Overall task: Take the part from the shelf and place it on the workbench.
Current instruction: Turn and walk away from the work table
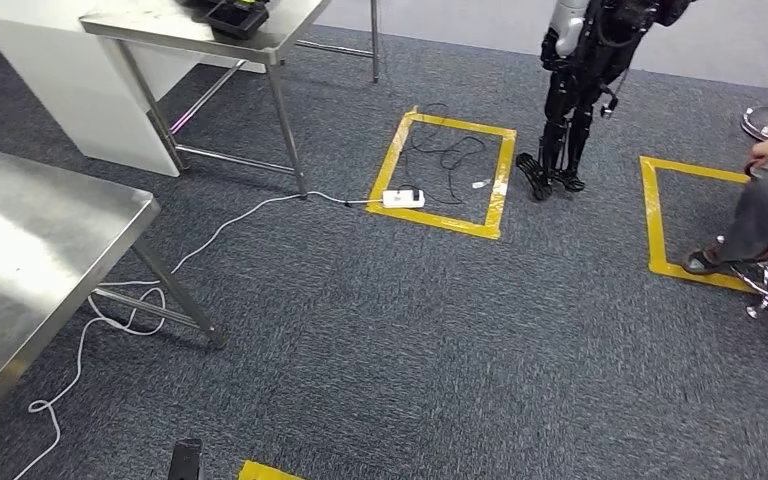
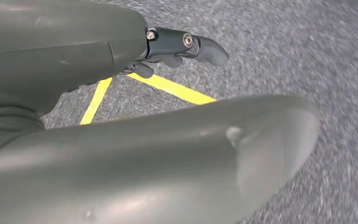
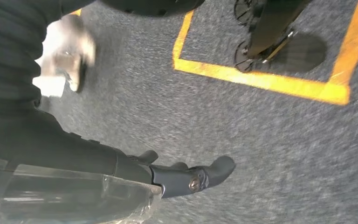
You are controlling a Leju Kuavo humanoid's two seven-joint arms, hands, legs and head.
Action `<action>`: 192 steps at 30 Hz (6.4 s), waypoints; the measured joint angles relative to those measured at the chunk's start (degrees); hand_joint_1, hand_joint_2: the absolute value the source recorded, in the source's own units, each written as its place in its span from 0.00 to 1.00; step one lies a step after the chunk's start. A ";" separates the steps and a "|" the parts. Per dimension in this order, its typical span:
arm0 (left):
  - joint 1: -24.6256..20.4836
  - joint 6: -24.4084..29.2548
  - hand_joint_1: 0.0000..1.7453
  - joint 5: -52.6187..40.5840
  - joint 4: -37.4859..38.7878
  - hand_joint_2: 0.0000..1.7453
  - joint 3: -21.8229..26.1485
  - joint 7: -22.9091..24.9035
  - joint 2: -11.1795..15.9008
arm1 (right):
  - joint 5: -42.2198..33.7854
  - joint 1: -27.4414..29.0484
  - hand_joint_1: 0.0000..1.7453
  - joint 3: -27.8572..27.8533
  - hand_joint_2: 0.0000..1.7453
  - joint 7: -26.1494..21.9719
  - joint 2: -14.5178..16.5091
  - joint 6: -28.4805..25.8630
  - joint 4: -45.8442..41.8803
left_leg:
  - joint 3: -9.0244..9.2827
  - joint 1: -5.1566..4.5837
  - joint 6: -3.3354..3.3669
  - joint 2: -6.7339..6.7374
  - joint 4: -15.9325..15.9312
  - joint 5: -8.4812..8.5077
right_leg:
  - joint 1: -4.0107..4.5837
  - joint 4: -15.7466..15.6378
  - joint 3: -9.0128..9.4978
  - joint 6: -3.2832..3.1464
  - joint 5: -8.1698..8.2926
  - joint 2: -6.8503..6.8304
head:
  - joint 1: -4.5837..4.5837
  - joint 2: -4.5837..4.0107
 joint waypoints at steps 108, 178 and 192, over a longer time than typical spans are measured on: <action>0.46 -22.62 0.00 -1.04 0.52 0.50 3.06 20.57 2.96 | 3.39 0.65 0.00 -3.38 1.00 2.41 -0.30 2.46 0.53 | 0.70 0.56 2.98 -5.87 -4.90 3.95 | 1.35 5.68 -2.41 -0.38 -3.74 5.32 | -0.16 0.00; -0.18 -20.84 0.00 -3.53 0.55 1.00 3.45 18.37 2.65 | 5.91 0.28 0.00 -3.97 1.00 4.12 0.03 1.57 0.62 | -1.50 0.13 -0.36 -2.90 -0.61 2.14 | -0.17 2.94 -0.81 0.75 -1.95 1.88 | -0.48 0.00; -0.45 -18.81 0.00 -2.83 0.52 0.00 5.67 13.91 2.69 | 6.36 0.27 0.00 -4.70 1.00 3.95 0.20 1.74 0.62 | -1.94 0.13 0.37 -2.92 0.02 1.78 | -0.90 2.74 -0.86 1.07 -1.70 1.89 | -0.52 0.00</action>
